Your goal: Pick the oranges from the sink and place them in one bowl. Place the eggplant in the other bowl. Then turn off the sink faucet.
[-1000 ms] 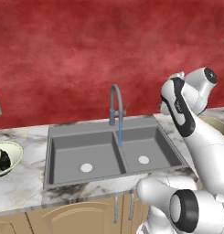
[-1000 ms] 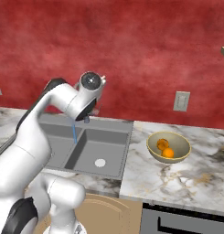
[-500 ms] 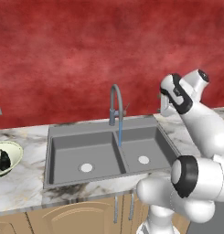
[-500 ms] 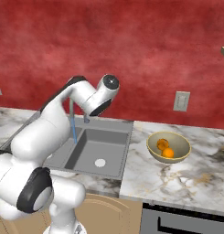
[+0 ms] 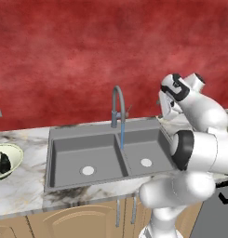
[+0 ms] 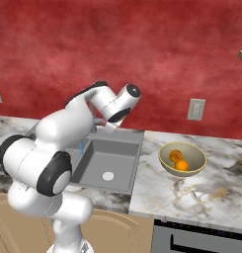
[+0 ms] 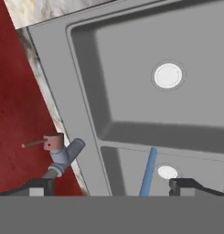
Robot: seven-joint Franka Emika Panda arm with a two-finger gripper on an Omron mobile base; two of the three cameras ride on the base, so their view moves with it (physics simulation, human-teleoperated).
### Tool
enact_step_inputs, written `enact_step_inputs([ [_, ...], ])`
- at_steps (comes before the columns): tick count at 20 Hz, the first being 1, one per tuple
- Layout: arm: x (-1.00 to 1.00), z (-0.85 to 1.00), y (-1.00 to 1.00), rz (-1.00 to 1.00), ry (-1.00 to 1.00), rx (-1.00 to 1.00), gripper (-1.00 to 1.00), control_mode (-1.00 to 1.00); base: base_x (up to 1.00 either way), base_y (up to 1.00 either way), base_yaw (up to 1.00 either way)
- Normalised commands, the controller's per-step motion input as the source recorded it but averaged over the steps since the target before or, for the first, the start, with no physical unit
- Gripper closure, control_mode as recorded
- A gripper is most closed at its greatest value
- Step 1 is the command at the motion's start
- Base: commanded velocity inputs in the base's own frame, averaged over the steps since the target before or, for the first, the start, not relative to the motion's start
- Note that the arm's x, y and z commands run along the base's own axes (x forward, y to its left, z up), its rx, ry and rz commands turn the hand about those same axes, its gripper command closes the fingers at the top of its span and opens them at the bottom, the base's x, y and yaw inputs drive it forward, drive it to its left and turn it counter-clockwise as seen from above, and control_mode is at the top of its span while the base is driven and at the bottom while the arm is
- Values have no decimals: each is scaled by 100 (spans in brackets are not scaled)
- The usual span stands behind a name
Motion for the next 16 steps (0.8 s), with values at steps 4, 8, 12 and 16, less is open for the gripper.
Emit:
enact_step_inputs([
  [4,24,-51,0,4,2,0,-100,-100,0,0,0],
  [8,12,-28,0,0,3,0,-100,-100,0,0,0],
  [12,9,-12,3,0,5,0,-100,-100,0,0,0],
  [16,14,-8,8,0,8,0,-100,-100,0,0,0],
])
